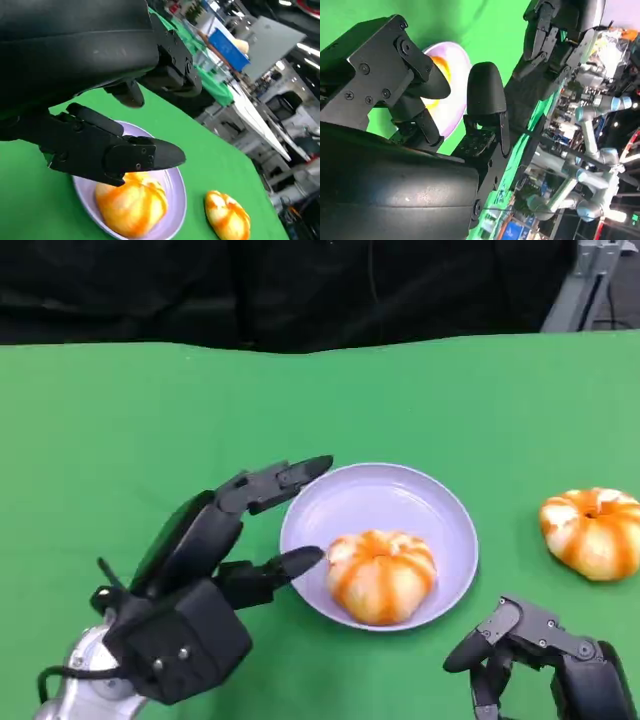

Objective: Grasp the bread from the table and place it into the plate.

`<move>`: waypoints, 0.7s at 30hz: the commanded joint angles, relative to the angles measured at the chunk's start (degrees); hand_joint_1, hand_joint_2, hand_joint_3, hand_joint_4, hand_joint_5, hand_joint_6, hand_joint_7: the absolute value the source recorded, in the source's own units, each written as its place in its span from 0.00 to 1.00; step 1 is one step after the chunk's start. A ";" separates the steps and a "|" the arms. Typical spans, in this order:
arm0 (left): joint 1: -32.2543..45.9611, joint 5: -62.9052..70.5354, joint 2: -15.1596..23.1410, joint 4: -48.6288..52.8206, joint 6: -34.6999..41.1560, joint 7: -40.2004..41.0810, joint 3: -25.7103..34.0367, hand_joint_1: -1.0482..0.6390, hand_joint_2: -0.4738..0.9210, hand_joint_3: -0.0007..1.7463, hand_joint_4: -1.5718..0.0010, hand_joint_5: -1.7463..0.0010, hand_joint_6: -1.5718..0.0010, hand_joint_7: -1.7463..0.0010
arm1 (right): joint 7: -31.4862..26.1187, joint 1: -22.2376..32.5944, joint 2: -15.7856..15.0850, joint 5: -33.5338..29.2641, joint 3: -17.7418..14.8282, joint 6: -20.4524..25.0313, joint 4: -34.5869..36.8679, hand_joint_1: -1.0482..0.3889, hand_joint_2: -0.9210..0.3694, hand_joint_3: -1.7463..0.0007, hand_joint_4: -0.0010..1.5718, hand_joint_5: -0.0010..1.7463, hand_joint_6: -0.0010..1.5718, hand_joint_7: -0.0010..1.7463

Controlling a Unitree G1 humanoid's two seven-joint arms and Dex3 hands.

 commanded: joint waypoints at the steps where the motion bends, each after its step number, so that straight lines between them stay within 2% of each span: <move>1: 9.65 -8.48 -2.12 -3.11 -8.64 2.02 5.33 0.65 0.74 0.58 0.50 0.41 0.37 0.76 | -0.25 0.48 -0.45 0.86 -0.36 -0.56 0.18 0.76 0.46 0.21 0.56 1.00 0.52 0.77; 2: 10.66 -8.24 -2.36 -3.36 -9.61 2.36 5.77 0.68 0.68 0.66 0.47 0.35 0.34 0.72 | -0.24 0.54 -0.43 0.91 -0.40 -0.47 0.12 0.76 0.45 0.22 0.56 1.00 0.52 0.77; 3: 11.93 -7.63 -2.55 -3.52 -10.89 3.03 6.39 0.69 0.65 0.70 0.46 0.32 0.33 0.70 | -0.18 0.67 -0.45 0.89 -0.45 -0.33 -0.08 0.76 0.45 0.22 0.56 1.00 0.52 0.77; 5: 13.56 -7.30 -2.86 -3.88 -11.75 3.47 7.23 0.68 0.66 0.69 0.44 0.26 0.35 0.60 | -0.10 0.81 -0.51 0.85 -0.48 -0.17 -0.33 0.76 0.45 0.22 0.57 1.00 0.52 0.77; 8: 16.91 -10.10 -3.25 -6.64 -7.78 2.22 8.00 0.67 0.65 0.71 0.42 0.21 0.39 0.50 | -0.01 0.87 -0.62 0.71 -0.57 0.07 -0.69 0.76 0.45 0.22 0.56 1.00 0.52 0.77; 14: 22.40 -14.80 -3.17 -9.47 -6.24 -0.91 7.83 0.66 0.63 0.77 0.45 0.10 0.46 0.26 | 0.30 0.98 -1.15 1.66 -1.14 -0.67 -0.48 0.75 0.43 0.24 0.56 0.99 0.52 0.77; 21: 23.26 -14.65 -3.96 -8.07 -7.98 -1.33 8.16 0.64 0.62 0.79 0.48 0.02 0.50 0.12 | 0.76 0.63 -1.75 2.29 -1.46 -0.66 -0.18 0.74 0.42 0.26 0.55 0.99 0.51 0.76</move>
